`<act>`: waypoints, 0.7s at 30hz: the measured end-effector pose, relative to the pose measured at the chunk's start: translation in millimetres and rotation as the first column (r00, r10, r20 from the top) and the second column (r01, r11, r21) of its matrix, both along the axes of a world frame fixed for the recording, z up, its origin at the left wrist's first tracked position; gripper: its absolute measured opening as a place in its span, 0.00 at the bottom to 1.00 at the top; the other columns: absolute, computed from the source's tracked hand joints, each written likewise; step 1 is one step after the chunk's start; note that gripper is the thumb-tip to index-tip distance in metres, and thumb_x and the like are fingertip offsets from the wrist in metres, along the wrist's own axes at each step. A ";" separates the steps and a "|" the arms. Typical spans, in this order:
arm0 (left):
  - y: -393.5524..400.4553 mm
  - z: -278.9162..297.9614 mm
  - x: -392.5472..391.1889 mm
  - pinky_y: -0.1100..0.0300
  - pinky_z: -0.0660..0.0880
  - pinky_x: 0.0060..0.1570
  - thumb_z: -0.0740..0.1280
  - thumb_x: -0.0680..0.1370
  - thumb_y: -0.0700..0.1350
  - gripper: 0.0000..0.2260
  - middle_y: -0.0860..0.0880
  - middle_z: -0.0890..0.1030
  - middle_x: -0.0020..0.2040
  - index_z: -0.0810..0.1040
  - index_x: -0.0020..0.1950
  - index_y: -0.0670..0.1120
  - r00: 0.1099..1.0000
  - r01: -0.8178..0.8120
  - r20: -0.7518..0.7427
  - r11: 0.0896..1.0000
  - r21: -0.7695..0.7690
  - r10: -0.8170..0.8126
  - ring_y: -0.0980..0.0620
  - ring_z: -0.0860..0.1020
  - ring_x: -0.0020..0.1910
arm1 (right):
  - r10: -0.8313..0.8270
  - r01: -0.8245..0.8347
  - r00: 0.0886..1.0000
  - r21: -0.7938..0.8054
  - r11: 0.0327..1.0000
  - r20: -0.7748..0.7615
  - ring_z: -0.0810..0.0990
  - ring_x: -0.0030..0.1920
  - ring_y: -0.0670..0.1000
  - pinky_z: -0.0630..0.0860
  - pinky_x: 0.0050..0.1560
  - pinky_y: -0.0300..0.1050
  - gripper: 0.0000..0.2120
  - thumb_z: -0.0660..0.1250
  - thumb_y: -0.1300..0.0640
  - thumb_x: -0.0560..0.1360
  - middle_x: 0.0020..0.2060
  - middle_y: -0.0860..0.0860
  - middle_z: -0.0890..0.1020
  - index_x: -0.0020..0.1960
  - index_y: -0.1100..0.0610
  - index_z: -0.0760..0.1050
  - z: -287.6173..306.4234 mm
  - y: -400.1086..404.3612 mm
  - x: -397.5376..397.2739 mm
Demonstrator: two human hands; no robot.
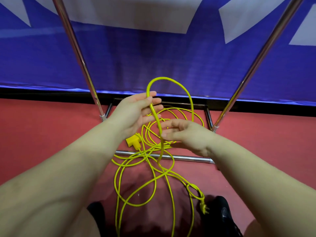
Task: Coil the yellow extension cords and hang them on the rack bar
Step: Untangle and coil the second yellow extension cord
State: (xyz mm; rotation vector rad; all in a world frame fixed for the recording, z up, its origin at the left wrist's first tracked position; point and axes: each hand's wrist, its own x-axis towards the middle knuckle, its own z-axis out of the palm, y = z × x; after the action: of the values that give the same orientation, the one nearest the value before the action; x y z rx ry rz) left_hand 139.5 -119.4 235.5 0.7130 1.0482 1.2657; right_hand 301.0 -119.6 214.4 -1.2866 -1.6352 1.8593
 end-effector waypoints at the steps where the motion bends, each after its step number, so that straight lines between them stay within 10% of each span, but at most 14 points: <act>1: 0.6 0.3 -0.2 0.57 0.82 0.39 0.58 0.80 0.37 0.08 0.48 0.82 0.42 0.75 0.54 0.43 0.999 -0.010 0.036 1.000 0.004 0.009 0.53 0.83 0.38 | -0.037 0.037 0.999 0.030 0.999 -0.017 0.77 0.38 0.45 0.72 0.46 0.42 0.09 0.67 0.65 0.73 0.39 0.50 0.79 0.48 0.52 0.75 0.2 0.2 -1.3; 6: -1.3 -1.9 4.4 0.56 0.79 0.50 0.58 0.81 0.41 0.07 0.49 0.82 0.47 0.75 0.54 0.47 0.974 0.162 -0.163 0.986 0.030 -0.155 0.53 0.82 0.47 | -0.199 0.210 0.969 0.069 0.975 -0.146 0.80 0.34 0.44 0.79 0.36 0.41 0.08 0.66 0.67 0.74 0.32 0.48 0.80 0.44 0.54 0.74 13.2 4.6 -0.7; 11: -14.0 -23.0 16.0 0.57 0.73 0.57 0.61 0.80 0.38 0.06 0.47 0.81 0.52 0.74 0.53 0.47 0.595 0.520 -0.645 0.842 -0.144 -0.479 0.50 0.77 0.55 | -0.506 0.497 0.761 -0.138 0.857 -0.406 0.82 0.33 0.44 0.82 0.37 0.48 0.07 0.63 0.65 0.76 0.34 0.49 0.80 0.47 0.55 0.71 33.2 22.3 15.0; 15: -14.4 -17.3 15.0 0.66 0.76 0.45 0.59 0.80 0.37 0.09 0.52 0.80 0.43 0.74 0.47 0.49 0.679 0.475 -0.585 0.873 -0.112 -0.444 0.61 0.80 0.41 | -0.561 0.518 0.676 -0.233 0.823 -0.477 0.83 0.39 0.47 0.82 0.43 0.48 0.03 0.64 0.61 0.77 0.35 0.49 0.83 0.49 0.55 0.71 37.5 26.9 20.8; 21: -8.6 -0.6 5.0 0.65 0.80 0.38 0.59 0.80 0.37 0.08 0.53 0.82 0.38 0.76 0.49 0.47 0.902 0.266 -0.363 0.963 0.038 -0.234 0.60 0.82 0.37 | -0.021 0.017 0.999 0.080 0.997 0.046 0.78 0.43 0.43 0.74 0.45 0.40 0.09 0.70 0.60 0.72 0.44 0.49 0.81 0.52 0.53 0.75 10.9 9.4 12.2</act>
State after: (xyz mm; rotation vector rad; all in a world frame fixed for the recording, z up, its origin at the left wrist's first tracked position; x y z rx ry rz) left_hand 144.5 -128.0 234.9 1.1389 1.1526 0.9824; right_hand 313.3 -110.3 225.3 -1.3170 -1.6971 1.7476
